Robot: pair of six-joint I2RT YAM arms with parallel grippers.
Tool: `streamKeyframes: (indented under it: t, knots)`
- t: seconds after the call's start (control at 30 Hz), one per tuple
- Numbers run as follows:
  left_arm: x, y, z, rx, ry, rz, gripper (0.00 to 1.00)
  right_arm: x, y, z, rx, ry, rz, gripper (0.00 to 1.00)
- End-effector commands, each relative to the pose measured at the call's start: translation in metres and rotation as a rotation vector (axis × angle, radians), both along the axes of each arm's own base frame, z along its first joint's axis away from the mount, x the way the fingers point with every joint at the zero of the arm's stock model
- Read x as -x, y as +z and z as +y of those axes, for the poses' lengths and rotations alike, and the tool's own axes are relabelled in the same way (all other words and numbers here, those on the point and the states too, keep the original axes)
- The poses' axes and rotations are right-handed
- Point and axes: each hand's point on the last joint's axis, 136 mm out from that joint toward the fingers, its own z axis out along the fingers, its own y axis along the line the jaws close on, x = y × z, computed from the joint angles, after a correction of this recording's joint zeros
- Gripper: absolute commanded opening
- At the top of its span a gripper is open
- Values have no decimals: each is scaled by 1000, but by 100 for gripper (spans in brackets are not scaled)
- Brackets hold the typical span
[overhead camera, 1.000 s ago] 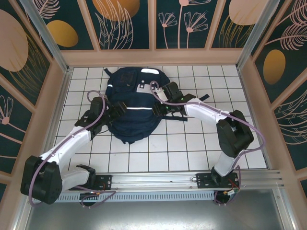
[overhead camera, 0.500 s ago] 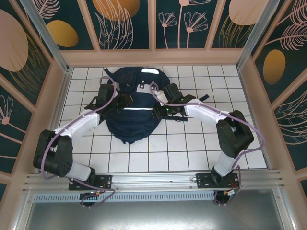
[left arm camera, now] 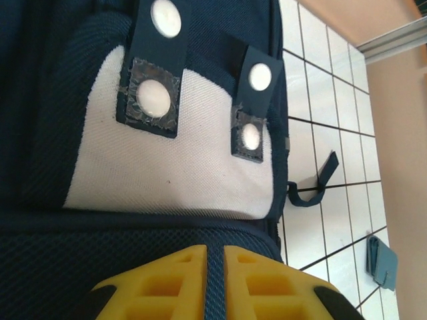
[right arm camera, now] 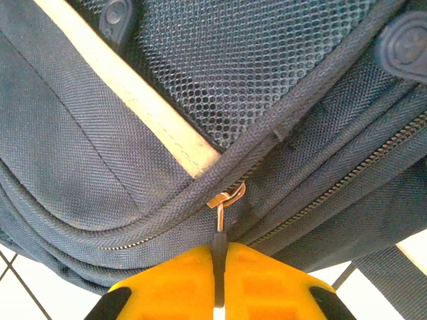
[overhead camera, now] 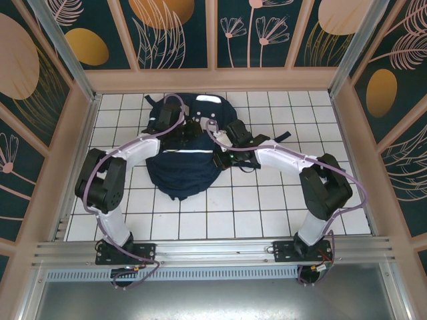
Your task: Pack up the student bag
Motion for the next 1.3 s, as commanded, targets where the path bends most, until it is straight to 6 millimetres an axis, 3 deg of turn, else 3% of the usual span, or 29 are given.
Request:
streamKeyframes:
  t: [0.0, 0.13, 0.37, 0.43, 0.5, 0.6, 0.73, 0.87, 1.0, 1.13, 1.27]
  knots:
    - [-15, -8, -1, -15, 32, 16, 15, 17, 12, 2, 10, 41, -24, 5]
    - [-21, -30, -1, -16, 73, 75, 11, 41, 8, 9, 55, 99, -42, 3]
    - [-21, -45, 1, 2, 122, 122, 10, 80, 7, 46, 67, 209, -94, 3]
    - [-21, -45, 0, 14, 118, 123, 11, 85, 13, 59, 34, 220, -107, 10]
    - [-21, -35, -2, 28, 107, 108, 16, 79, 21, 60, -1, 164, -104, 21]
    - [-20, -9, -2, 40, 93, 57, 28, 58, 38, 39, -80, 15, -79, 38]
    - [-14, 27, 5, 32, 101, -9, 44, 35, 67, 0, -216, -180, -80, 48]
    - [2, 41, 22, 0, 140, -37, 50, 12, 86, -35, -345, -399, -33, 55]
    - [32, 44, 39, -17, 154, -38, 50, 1, 93, -31, -425, -509, 70, 57]
    - [67, 39, 52, -98, 161, -34, 51, -11, 85, -14, -457, -572, 206, 56]
    - [110, 13, 60, -172, 153, 31, 50, -22, 72, 4, -459, -593, 298, 48]
